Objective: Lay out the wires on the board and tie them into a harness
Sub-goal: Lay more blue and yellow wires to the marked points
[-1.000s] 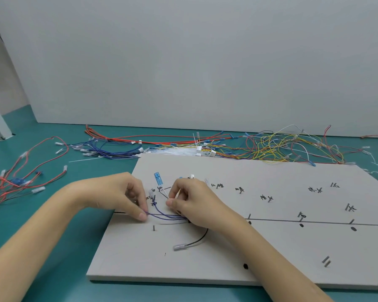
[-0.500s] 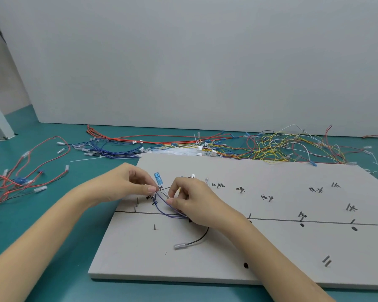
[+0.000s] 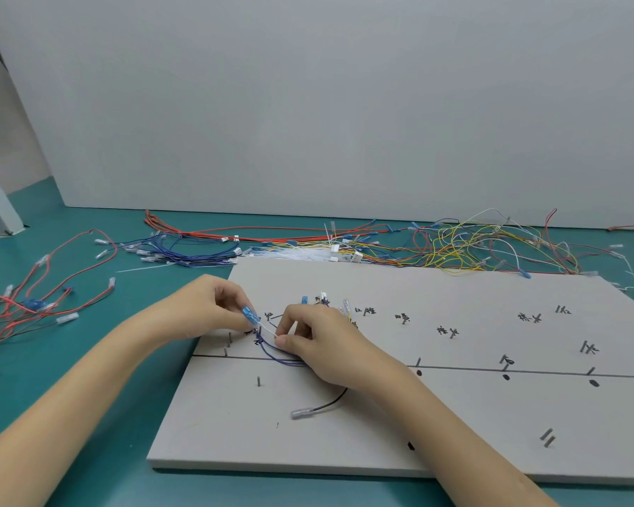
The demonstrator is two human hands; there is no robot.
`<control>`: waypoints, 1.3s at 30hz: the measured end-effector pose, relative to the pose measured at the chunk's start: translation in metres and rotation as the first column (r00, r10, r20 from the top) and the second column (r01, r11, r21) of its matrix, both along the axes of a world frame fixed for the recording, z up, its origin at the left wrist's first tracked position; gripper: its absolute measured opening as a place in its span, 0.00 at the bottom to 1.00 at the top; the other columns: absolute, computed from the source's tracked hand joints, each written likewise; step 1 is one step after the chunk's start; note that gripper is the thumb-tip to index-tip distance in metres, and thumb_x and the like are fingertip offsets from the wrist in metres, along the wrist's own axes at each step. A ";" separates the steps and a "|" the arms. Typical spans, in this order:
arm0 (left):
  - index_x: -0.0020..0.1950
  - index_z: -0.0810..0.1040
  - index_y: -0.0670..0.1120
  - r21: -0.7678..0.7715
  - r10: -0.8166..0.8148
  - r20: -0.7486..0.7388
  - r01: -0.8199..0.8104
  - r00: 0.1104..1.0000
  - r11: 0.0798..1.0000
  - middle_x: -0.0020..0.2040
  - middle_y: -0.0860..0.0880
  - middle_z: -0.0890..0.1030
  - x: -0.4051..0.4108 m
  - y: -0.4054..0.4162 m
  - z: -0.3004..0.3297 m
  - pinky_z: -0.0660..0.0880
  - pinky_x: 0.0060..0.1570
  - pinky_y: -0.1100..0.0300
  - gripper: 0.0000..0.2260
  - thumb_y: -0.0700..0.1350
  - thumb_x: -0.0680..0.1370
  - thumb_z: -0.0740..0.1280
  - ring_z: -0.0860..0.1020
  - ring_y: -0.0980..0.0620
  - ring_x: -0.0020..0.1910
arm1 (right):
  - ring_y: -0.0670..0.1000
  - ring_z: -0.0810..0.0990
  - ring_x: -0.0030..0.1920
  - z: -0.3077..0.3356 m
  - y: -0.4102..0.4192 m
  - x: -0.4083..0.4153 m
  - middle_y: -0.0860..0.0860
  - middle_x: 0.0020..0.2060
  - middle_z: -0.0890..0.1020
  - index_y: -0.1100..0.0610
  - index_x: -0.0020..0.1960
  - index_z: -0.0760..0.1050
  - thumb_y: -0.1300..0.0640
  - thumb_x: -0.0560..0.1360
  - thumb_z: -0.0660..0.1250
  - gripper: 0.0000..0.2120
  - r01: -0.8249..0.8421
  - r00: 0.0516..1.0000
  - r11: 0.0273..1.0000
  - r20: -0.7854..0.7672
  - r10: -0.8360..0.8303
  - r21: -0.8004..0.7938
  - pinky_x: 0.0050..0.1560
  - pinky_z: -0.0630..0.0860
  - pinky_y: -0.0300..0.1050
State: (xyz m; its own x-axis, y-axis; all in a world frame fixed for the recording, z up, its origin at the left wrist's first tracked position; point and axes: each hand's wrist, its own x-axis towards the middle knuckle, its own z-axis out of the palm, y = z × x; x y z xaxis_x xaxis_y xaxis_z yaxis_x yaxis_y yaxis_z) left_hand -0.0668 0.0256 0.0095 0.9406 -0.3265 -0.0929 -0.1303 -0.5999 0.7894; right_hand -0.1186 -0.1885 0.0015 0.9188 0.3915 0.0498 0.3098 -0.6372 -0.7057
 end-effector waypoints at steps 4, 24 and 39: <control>0.39 0.85 0.48 -0.002 0.012 0.027 -0.012 1.000 1.000 0.36 0.47 0.84 0.002 0.006 0.000 0.73 0.39 0.64 0.05 0.39 0.68 0.78 0.76 0.56 0.33 | 0.42 0.71 0.33 -0.001 0.001 -0.001 0.45 0.32 0.74 0.50 0.43 0.78 0.52 0.77 0.66 0.05 0.029 0.999 1.000 0.018 -0.029 -0.001 0.33 0.64 0.38; 0.35 0.73 0.48 0.210 -0.011 -0.024 0.016 1.000 0.978 0.28 0.55 0.69 -0.002 -0.001 -0.001 0.62 0.34 0.58 0.16 0.56 0.72 0.74 0.65 0.55 0.29 | 0.35 0.73 0.35 -0.004 0.001 0.000 0.43 0.34 0.74 0.54 0.42 0.82 0.54 0.75 0.68 0.06 0.031 0.996 0.999 0.083 -0.031 0.009 0.34 0.66 0.29; 0.44 0.82 0.56 -0.007 -0.030 0.033 0.030 0.999 1.000 0.39 0.54 0.79 -0.008 0.002 0.009 0.70 0.45 0.62 0.05 0.52 0.70 0.76 0.75 0.60 0.36 | 0.37 0.73 0.32 0.023 -0.053 0.024 0.42 0.35 0.78 0.54 0.44 0.82 0.58 0.76 0.64 0.08 0.369 0.912 0.892 0.080 -0.401 0.261 0.35 0.65 0.36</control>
State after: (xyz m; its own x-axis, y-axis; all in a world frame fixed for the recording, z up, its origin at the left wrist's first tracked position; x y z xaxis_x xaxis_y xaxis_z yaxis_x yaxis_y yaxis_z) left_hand -0.0748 0.0273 0.0183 0.9330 -0.3550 -0.0592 -0.1743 -0.5897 0.7886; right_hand -0.0946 -0.2413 0.0247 0.9742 -0.0300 0.2236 0.1715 -0.5454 -0.8205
